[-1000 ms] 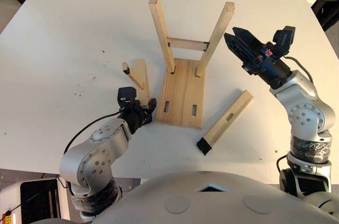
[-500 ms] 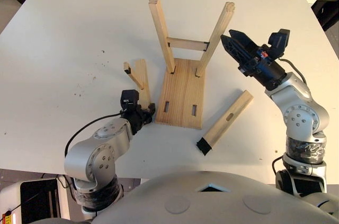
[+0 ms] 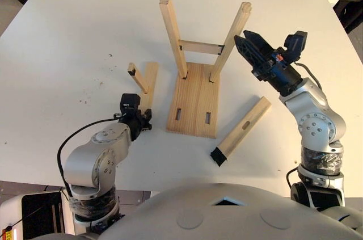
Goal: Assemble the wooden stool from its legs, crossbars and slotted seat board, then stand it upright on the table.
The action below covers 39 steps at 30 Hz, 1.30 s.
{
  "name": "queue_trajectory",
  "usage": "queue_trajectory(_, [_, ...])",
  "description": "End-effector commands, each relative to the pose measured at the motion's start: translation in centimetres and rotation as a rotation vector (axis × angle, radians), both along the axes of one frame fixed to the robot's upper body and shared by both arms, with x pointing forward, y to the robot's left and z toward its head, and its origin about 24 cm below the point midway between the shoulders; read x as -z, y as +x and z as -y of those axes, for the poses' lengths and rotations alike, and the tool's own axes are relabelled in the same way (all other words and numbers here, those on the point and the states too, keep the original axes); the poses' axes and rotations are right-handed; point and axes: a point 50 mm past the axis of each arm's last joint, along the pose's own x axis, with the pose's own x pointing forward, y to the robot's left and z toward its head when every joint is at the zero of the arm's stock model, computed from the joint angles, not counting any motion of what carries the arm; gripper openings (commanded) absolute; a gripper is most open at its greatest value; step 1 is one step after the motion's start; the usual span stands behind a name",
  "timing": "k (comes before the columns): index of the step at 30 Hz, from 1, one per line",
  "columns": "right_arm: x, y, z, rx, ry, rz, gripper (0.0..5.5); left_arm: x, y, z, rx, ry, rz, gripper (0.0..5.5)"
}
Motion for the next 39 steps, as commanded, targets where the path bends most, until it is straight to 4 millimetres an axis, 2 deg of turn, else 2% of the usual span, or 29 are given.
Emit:
queue_trajectory(1, [-4.5, 1.5, 0.1, 0.134, 0.042, 0.132, 2.5, -4.7, 6.1, -3.6, -0.2, 0.032, 0.32, 2.03])
queue_trajectory(3, [-7.6, 2.7, -0.3, 0.178, 0.028, 0.183, 2.5, -10.2, 9.8, -6.9, -0.351, 0.016, 0.584, 2.03])
queue_trajectory(4, [-8.9, 3.2, -0.6, 0.181, 0.005, 0.208, 2.5, -12.6, 10.7, -8.0, -0.4, -0.007, 0.696, 2.03])
queue_trajectory(6, [-11.6, 5.1, -1.3, 0.214, -0.101, 0.242, 2.5, -18.6, 11.5, -8.8, -0.451, -0.16, 0.983, 2.03])
queue_trajectory(8, [-15.0, 7.1, -1.5, 0.299, -0.145, 0.306, 2.5, -24.0, 11.1, -7.8, -0.361, -0.468, 1.275, 2.03])
queue_trajectory(9, [-17.2, 7.7, -1.5, 0.348, -0.135, 0.368, 2.5, -26.5, 10.3, -6.5, -0.221, -0.609, 1.432, 2.03])
queue_trajectory(10, [-19.0, 8.0, -1.4, 0.391, -0.118, 0.427, 2.5, -28.0, 9.4, -5.5, -0.096, -0.699, 1.548, 2.03])
queue_trajectory(12, [-21.8, 8.6, -0.9, 0.438, -0.052, 0.506, 2.5, -29.2, 8.4, -4.2, 0.074, -0.847, 1.659, 2.03])
queue_trajectory(13, [-22.5, 8.9, -0.4, 0.464, -0.029, 0.54, 2.5, -29.2, 8.4, -3.8, 0.135, -0.894, 1.665, 2.03])
queue_trajectory(15, [-22.9, 9.9, 1.0, 0.527, -0.017, 0.566, 2.5, -29.0, 8.3, -2.4, 0.269, -0.936, 1.655, 2.03])
queue_trajectory(17, [-21.7, 10.8, 1.8, 0.498, 0.008, 0.52, 2.5, -28.0, 8.5, -0.6, 0.432, -0.944, 1.597, 2.03])
queue_trajectory(20, [-20.1, 10.5, -0.1, 0.229, 0.092, 0.482, 2.5, -25.8, 8.3, 2.0, 0.689, -0.86, 1.471, 2.03])
queue_trajectory(24, [-19.4, 7.8, -3.9, -0.255, 0.056, 0.478, 2.5, -22.4, 7.0, 3.5, 0.939, -0.789, 1.295, 2.03])
queue_trajectory(27, [-19.3, 5.6, -4.3, -0.549, -0.016, 0.463, 2.94, -20.4, 6.6, 3.5, 1.014, -0.746, 1.181, 2.03])
queue_trajectory(30, [-19.0, 4.9, -2.7, -0.749, -0.078, 0.442, 3.43, -18.6, 6.5, 3.8, 1.086, -0.693, 1.076, 2.03])
queue_trajectory(33, [-19.1, 4.8, -1.3, -0.846, -0.096, 0.438, 3.89, -17.8, 6.0, 4.2, 1.157, -0.696, 1.019, 2.03])
queue_trajectory(39, [-20.0, 4.8, -1.3, -0.967, -0.106, 0.43, 3.93, -16.5, 5.7, 4.7, 1.211, -0.648, 0.953, 2.03])
